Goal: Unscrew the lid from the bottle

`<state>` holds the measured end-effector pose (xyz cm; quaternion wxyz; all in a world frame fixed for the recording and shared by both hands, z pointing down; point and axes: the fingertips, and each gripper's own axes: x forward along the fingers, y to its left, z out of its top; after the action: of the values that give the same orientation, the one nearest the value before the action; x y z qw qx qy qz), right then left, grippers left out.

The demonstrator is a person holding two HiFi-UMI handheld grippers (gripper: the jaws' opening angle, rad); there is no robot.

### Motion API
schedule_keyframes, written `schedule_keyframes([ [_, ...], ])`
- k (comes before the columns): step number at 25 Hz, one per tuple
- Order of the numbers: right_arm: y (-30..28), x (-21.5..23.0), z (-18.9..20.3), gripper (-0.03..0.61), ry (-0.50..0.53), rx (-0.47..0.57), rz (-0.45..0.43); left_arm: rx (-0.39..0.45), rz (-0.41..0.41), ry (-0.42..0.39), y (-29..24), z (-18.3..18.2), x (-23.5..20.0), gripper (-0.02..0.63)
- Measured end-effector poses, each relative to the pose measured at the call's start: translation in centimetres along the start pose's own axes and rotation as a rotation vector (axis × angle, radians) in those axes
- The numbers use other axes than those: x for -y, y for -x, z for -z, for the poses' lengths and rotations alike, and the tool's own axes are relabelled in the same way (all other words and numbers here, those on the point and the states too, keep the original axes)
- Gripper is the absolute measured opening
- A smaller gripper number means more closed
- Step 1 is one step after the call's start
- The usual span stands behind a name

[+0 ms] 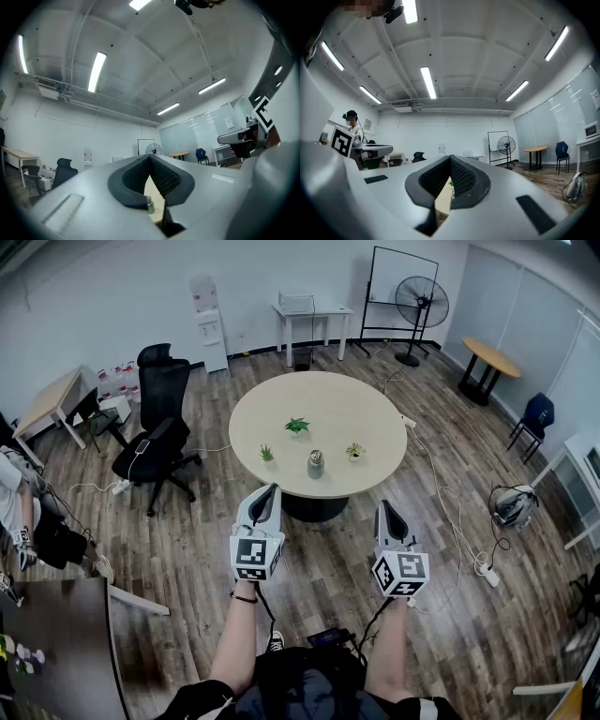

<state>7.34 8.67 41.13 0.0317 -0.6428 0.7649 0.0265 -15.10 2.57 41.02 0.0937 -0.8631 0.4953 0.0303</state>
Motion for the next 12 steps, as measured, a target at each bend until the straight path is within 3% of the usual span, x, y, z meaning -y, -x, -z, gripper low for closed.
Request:
schedule_keyframes([
  [12,-0.24,0.11,-0.41,0.003,-0.001,0.02,0.015,0.006,0.001,-0.005,-0.23,-0.6,0.18,0.002],
])
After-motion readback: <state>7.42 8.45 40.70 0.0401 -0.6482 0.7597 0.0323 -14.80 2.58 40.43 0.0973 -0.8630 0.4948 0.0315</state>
